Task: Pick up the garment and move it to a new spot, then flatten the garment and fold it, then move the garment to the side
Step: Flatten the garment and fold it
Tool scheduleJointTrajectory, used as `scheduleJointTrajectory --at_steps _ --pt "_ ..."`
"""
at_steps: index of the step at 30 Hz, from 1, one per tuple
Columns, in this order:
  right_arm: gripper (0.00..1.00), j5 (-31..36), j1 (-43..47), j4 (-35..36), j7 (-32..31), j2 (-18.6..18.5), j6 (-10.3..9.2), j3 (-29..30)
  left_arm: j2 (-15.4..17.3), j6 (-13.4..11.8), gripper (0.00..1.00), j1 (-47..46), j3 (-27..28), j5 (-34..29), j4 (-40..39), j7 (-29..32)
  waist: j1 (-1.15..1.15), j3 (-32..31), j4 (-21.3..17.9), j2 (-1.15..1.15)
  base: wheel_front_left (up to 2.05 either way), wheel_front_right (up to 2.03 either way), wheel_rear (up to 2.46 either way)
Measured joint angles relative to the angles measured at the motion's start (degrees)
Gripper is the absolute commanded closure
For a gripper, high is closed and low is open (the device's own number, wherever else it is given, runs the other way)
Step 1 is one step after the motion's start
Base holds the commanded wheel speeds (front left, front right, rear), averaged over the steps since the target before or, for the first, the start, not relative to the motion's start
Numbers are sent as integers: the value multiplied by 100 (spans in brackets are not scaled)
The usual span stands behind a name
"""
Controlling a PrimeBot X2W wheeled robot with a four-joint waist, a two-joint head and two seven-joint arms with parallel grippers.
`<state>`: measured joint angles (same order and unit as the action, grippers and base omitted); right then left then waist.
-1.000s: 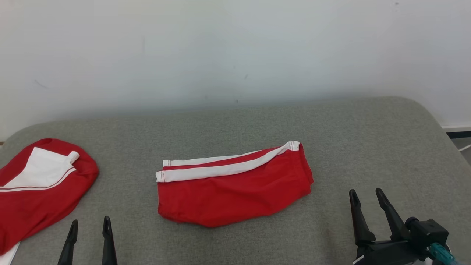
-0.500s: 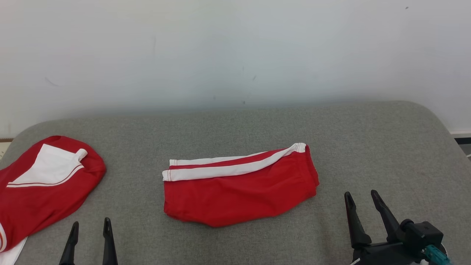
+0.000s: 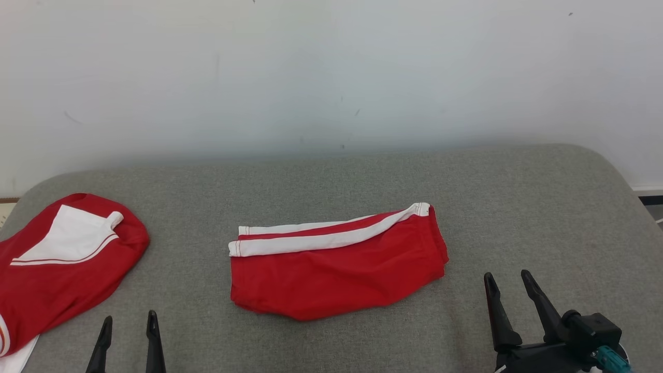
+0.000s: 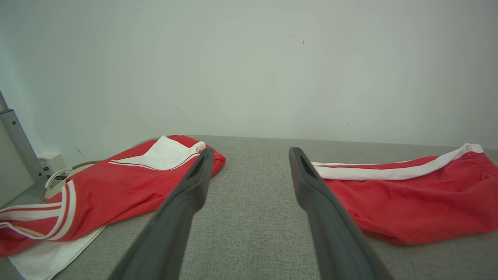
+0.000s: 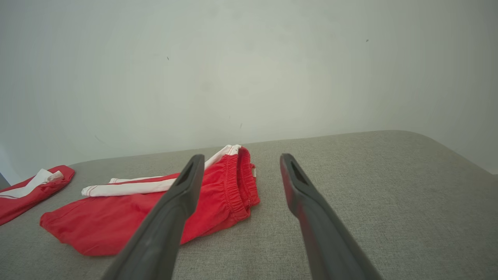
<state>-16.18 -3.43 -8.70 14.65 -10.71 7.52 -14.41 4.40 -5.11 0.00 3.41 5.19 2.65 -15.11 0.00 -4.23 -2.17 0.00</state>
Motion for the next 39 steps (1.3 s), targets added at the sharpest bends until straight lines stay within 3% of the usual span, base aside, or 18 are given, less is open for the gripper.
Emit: scheduleJointTrajectory --at_steps 39 --pt "0 2 -7 -227 -331 -59 0 58 260 -107 0 -5 -179 -179 205 92 0 -60 73 1 0 0 0"
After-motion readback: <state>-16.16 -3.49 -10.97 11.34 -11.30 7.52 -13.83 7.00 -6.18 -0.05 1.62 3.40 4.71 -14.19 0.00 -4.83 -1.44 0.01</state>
